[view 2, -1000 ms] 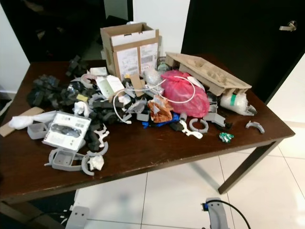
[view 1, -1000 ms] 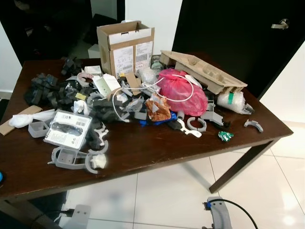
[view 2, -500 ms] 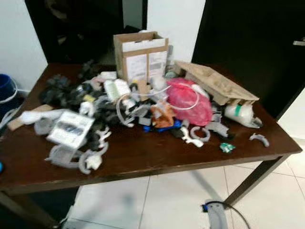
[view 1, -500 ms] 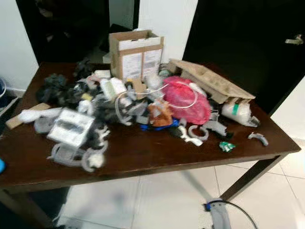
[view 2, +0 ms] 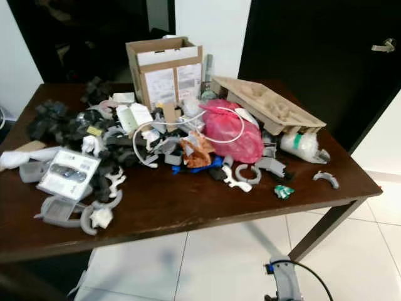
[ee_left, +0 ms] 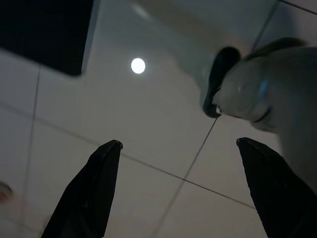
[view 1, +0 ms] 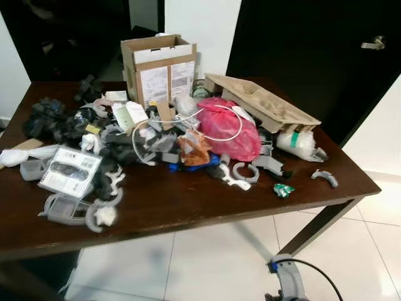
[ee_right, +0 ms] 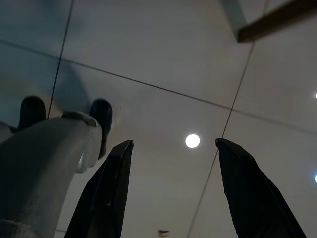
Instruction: Picking trash to rubbish bin
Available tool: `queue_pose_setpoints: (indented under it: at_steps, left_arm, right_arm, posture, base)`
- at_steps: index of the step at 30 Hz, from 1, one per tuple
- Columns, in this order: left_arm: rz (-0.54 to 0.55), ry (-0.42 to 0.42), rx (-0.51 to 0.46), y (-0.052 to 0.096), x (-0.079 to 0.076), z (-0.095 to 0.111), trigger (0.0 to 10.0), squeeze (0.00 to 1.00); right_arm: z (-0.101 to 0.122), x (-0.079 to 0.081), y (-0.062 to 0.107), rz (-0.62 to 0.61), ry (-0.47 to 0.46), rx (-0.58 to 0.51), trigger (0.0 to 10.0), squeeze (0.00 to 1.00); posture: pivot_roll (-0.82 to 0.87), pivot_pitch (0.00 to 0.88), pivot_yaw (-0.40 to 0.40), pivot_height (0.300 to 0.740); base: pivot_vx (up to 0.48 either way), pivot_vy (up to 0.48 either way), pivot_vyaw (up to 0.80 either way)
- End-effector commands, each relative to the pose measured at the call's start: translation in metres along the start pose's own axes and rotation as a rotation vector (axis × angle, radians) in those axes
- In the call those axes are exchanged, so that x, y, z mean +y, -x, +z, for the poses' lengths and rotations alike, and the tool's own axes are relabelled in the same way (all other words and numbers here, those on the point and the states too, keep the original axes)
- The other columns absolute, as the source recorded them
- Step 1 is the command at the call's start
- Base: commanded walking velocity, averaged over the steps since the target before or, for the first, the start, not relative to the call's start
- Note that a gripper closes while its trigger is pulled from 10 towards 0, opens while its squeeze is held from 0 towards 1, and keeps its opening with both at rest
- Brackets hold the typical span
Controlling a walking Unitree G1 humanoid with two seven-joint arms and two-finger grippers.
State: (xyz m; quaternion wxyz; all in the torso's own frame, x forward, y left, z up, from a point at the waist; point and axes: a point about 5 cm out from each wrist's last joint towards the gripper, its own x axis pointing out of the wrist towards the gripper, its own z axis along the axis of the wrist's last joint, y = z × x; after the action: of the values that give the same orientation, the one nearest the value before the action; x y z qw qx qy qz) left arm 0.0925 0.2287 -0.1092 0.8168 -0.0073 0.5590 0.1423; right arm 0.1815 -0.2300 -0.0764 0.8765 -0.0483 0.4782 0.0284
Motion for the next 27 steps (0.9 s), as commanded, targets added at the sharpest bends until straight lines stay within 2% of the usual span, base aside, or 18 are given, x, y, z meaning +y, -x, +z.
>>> queue_pose_setpoints:
  at_steps: [1, 8, 9, 10, 12, 14, 17, 18, 19, 21, 24, 25, 26, 27]
  left_arm:
    - [0.041, 0.038, 0.04, 0.002, 0.011, -0.013, 10.0, 0.0]
    - [0.083, 0.089, 0.063, 0.004, 0.021, -0.024, 10.0, 0.0]
    - [0.118, 0.123, 0.071, 0.006, 0.028, -0.029, 10.0, 0.0]
    - [0.118, 0.123, 0.071, 0.006, 0.028, -0.029, 10.0, 0.0]
    - [0.183, 0.181, 0.07, 0.008, 0.043, -0.033, 10.0, 0.0]
    - [0.249, 0.247, 0.026, 0.009, 0.059, -0.026, 10.0, 0.0]
    - [0.281, 0.269, -0.008, 0.01, 0.067, -0.019, 10.0, 0.0]
    - [0.318, 0.313, -0.057, 0.01, 0.077, -0.008, 10.0, 0.0]
    - [0.318, 0.313, -0.057, 0.01, 0.077, -0.008, 10.0, 0.0]
    - [0.398, 0.383, -0.211, 0.014, 0.101, 0.025, 10.0, 0.0]
    - [0.478, 0.411, -0.427, 0.025, 0.127, 0.072, 10.0, 0.0]
    - [0.478, 0.411, -0.427, 0.025, 0.127, 0.072, 10.0, 0.0]
    - [0.525, 0.395, -0.58, 0.037, 0.14, 0.104, 10.0, 0.0]
    - [0.546, 0.378, -0.656, 0.043, 0.144, 0.121, 10.0, 0.0]
  right_arm:
    - [0.002, -0.001, 0.0, 0.007, 0.028, -0.002, 10.0, 0.0]
    - [0.002, -0.001, 0.0, 0.012, 0.038, 0.003, 10.0, 0.0]
    - [0.003, 0.0, 0.0, 0.01, 0.041, 0.003, 10.0, 0.0]
    - [0.003, 0.0, 0.0, 0.01, 0.041, 0.003, 10.0, 0.0]
    - [0.002, 0.0, 0.0, -0.003, 0.044, 0.007, 10.0, 0.0]
    - [0.002, -0.002, 0.0, -0.022, 0.052, 0.018, 10.0, 0.0]
    - [0.002, -0.002, 0.0, -0.025, 0.052, 0.019, 10.0, 0.0]
    - [0.001, -0.003, 0.0, -0.027, 0.052, 0.02, 10.0, 0.0]
    - [0.001, -0.003, 0.0, -0.027, 0.052, 0.02, 10.0, 0.0]
    - [0.001, -0.004, 0.0, -0.03, 0.05, 0.023, 10.0, 0.0]
    - [-0.001, -0.005, 0.001, -0.033, 0.054, 0.03, 10.0, 0.0]
    - [-0.001, -0.005, 0.001, -0.033, 0.054, 0.03, 10.0, 0.0]
    - [-0.002, -0.005, 0.001, -0.034, 0.054, 0.034, 10.0, 0.0]
    - [-0.002, -0.005, 0.001, -0.033, 0.055, 0.036, 10.0, 0.0]
  posture:
    - [0.1, 0.095, -0.093, 0.74]
    - [0.12, 0.1, -0.103, 0.74]
    - [0.13, 0.103, -0.105, 0.74]
    - [0.13, 0.103, -0.105, 0.74]
    - [0.13, 0.105, -0.105, 0.74]
    - [0.13, 0.105, -0.104, 0.74]
    - [0.13, 0.105, -0.104, 0.74]
    - [0.13, 0.105, -0.102, 0.74]
    - [0.13, 0.105, -0.102, 0.74]
    - [0.13, 0.104, -0.1, 0.74]
    - [0.13, 0.103, -0.098, 0.74]
    - [0.13, 0.103, -0.098, 0.74]
    - [0.13, 0.103, -0.098, 0.74]
    - [0.13, 0.104, -0.1, 0.74]
  base:
    - [0.0, 0.0, 0.76]
    - [0.0, 0.0, 0.75]
    - [0.0, 0.0, 0.76]
    - [0.0, 0.0, 0.76]
    - [0.0, 0.0, 0.0]
    - [0.0, 0.0, 0.0]
    - [0.0, 0.0, 0.0]
    - [0.0, 0.0, 0.0]
    - [0.0, 0.0, 0.0]
    - [0.0, 0.0, 0.0]
    - [0.0, 0.0, 0.0]
    - [0.0, 0.0, 0.0]
    - [0.0, 0.0, 0.0]
    - [0.0, 0.0, 0.0]
